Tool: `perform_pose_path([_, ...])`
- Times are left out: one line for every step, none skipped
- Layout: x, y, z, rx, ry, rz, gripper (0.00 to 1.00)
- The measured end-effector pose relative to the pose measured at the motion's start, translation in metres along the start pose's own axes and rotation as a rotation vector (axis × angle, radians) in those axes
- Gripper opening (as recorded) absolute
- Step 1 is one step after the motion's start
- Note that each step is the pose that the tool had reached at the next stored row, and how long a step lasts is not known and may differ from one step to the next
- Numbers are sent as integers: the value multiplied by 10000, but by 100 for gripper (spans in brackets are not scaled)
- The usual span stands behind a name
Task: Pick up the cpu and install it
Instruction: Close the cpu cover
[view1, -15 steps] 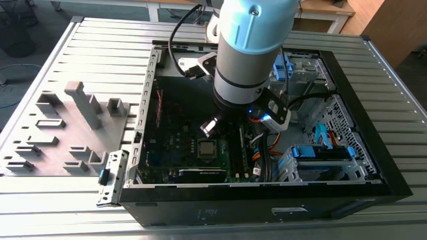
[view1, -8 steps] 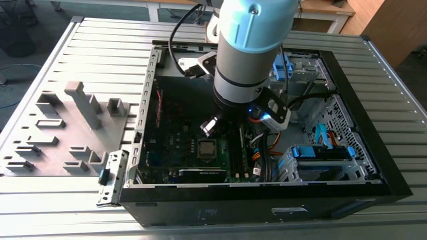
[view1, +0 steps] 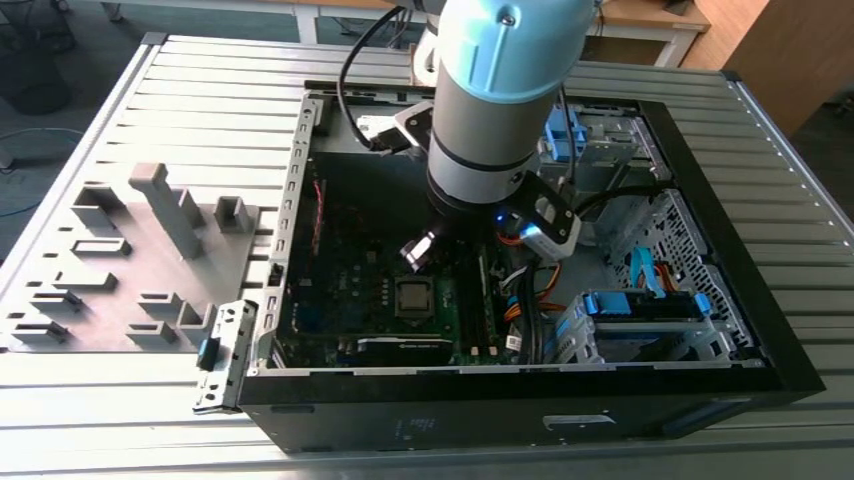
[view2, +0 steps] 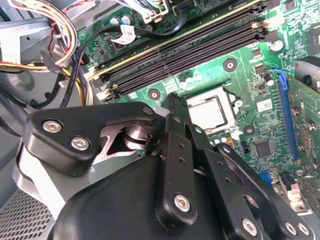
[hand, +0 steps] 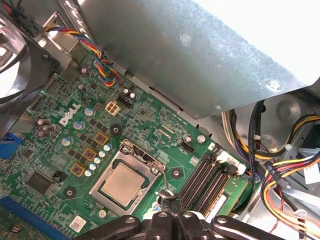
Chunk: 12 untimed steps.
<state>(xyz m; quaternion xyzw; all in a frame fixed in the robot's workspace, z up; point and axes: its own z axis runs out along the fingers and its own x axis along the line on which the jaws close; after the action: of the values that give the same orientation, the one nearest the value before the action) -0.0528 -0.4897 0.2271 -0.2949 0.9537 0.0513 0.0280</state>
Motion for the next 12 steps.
perform_pose_path([-3,5,0,0,0,0,11])
perform_pose_path([-7,9,1,0,0,-1,11])
perform_pose_path([-11,15,2,0,0,0,11])
perform_pose_path([-14,19,3,0,-1,0,11])
perform_pose_path([-17,25,4,0,-1,0,11])
perform_pose_path([-21,30,5,0,-1,-1,11])
perform_pose_path([-25,36,5,0,0,-1,11])
perform_pose_path([-29,41,6,0,0,-1,11])
perform_pose_path([-32,46,7,-1,-1,-1,11])
perform_pose_path([-35,50,7,0,-1,-1,11])
perform_pose_path([-37,54,8,0,0,-1,11])
perform_pose_path([-41,58,8,0,0,-1,11])
